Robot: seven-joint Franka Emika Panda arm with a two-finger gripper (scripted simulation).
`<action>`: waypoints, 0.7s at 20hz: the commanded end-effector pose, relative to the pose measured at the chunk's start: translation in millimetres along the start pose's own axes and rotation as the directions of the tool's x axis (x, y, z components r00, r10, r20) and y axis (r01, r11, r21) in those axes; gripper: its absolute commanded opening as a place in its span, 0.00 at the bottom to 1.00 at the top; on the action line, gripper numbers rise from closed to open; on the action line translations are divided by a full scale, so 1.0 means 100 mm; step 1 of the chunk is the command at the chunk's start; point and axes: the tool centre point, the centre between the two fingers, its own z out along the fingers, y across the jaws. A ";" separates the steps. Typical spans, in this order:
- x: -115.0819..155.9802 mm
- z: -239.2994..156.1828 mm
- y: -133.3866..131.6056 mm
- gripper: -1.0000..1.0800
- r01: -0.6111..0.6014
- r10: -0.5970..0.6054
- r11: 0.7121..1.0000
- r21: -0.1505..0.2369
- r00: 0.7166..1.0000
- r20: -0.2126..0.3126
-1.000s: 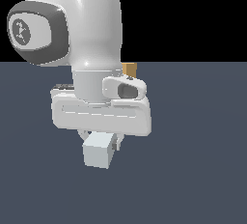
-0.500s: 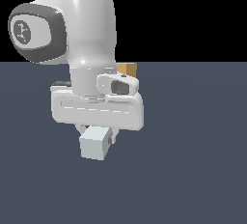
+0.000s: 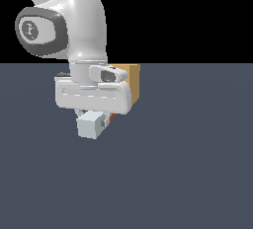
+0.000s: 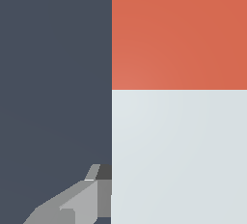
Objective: Insert the peg into the horizontal hole in a box.
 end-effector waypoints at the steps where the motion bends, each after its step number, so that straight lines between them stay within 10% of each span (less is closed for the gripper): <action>1: 0.18 -0.06 -0.12 0.00 -0.018 0.018 1.000 -0.004 1.000 -0.002; 14: 0.72 -0.19 -0.46 0.00 -0.069 0.069 0.998 -0.004 0.998 -0.001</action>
